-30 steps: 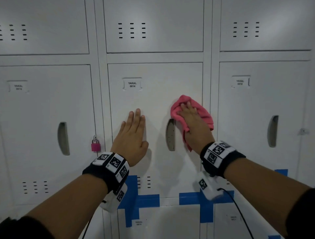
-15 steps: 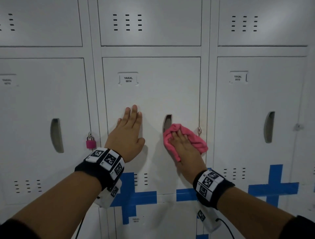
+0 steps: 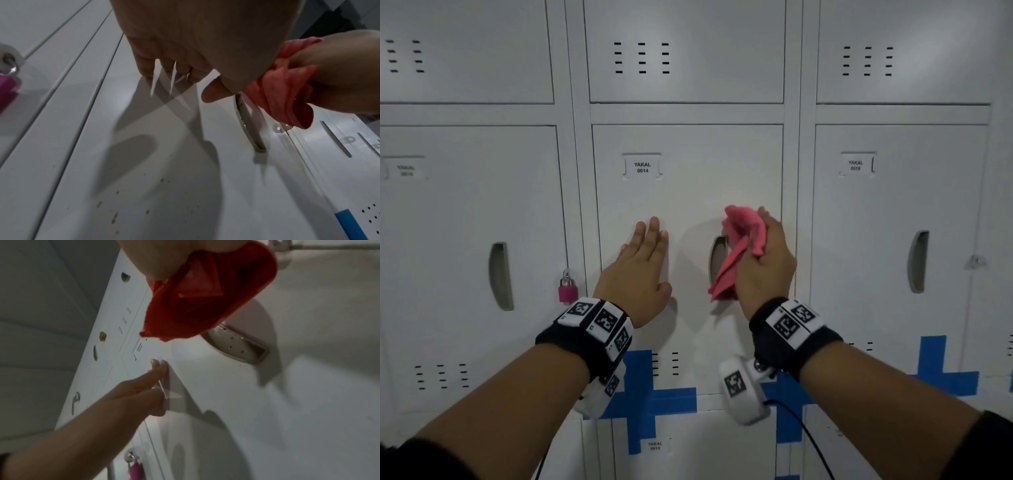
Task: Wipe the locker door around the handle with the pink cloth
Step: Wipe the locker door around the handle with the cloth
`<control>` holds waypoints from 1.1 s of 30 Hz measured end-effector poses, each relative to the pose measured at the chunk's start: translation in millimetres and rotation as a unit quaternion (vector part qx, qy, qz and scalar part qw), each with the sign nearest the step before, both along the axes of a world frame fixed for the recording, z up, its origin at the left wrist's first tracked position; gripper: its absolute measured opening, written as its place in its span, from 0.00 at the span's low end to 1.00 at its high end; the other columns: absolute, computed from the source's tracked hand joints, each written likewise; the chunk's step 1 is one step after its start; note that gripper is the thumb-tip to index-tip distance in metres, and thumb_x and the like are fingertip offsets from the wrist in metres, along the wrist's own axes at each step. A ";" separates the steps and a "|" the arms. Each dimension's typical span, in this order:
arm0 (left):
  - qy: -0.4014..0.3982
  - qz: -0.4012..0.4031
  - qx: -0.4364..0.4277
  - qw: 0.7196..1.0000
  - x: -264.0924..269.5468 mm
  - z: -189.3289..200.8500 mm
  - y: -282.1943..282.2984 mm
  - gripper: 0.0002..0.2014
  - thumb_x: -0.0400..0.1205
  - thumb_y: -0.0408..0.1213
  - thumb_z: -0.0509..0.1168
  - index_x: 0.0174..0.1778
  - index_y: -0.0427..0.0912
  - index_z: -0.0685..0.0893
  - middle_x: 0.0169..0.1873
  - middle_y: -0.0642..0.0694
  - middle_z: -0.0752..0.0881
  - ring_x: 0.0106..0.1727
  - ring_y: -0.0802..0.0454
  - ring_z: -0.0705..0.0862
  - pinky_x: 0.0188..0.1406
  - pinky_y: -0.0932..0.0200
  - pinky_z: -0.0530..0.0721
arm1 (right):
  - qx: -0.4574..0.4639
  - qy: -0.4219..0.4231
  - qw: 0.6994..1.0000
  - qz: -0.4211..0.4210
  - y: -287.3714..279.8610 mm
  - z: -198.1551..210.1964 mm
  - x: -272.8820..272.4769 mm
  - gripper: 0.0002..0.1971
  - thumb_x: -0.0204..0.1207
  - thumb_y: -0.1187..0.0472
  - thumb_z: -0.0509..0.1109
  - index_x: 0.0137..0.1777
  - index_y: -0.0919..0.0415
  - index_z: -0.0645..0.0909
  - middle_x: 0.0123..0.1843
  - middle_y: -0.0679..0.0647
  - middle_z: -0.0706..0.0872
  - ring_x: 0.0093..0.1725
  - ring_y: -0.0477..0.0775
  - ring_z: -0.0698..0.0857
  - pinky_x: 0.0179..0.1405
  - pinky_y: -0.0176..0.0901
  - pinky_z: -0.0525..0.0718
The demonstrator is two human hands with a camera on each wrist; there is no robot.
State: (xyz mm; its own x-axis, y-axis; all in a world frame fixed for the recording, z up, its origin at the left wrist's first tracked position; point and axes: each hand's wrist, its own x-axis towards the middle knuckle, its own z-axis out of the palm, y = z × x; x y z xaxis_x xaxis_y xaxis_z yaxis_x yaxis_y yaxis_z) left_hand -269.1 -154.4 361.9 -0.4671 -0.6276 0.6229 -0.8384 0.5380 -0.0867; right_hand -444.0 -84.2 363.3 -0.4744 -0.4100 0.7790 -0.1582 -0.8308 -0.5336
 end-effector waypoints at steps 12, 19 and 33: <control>0.004 -0.005 -0.004 1.000 1.9 -0.8 -2.0 0.39 0.82 0.44 0.54 0.83 0.45 0.37 0.82 0.49 0.30 0.83 0.52 0.32 0.84 0.50 0.52 | 0.017 0.645 0.707 -0.288 -46.0 -59.5 -32.4 0.33 0.70 0.68 0.76 0.77 0.64 0.72 0.80 0.60 0.72 0.81 0.51 0.59 0.82 0.50 0.50; 0.006 0.000 -0.003 1.000 0.6 -0.4 1.0 0.39 0.81 0.43 0.53 0.84 0.46 0.37 0.82 0.50 0.30 0.83 0.52 0.33 0.83 0.49 0.57 | -0.003 0.754 0.631 -0.180 -37.8 -57.8 -72.9 0.16 0.74 0.67 0.72 0.61 0.60 0.87 0.73 0.55 0.82 0.78 0.54 0.72 0.81 0.50 0.64; 0.007 -0.001 -0.001 1.000 1.0 -1.6 0.5 0.40 0.82 0.43 0.55 0.84 0.46 0.37 0.82 0.50 0.30 0.83 0.52 0.32 0.82 0.48 0.60 | 0.022 0.277 0.927 -0.253 -20.9 23.3 -50.3 0.31 0.73 0.81 0.60 0.71 0.53 0.79 0.78 0.49 0.74 0.83 0.49 0.63 0.84 0.43 0.57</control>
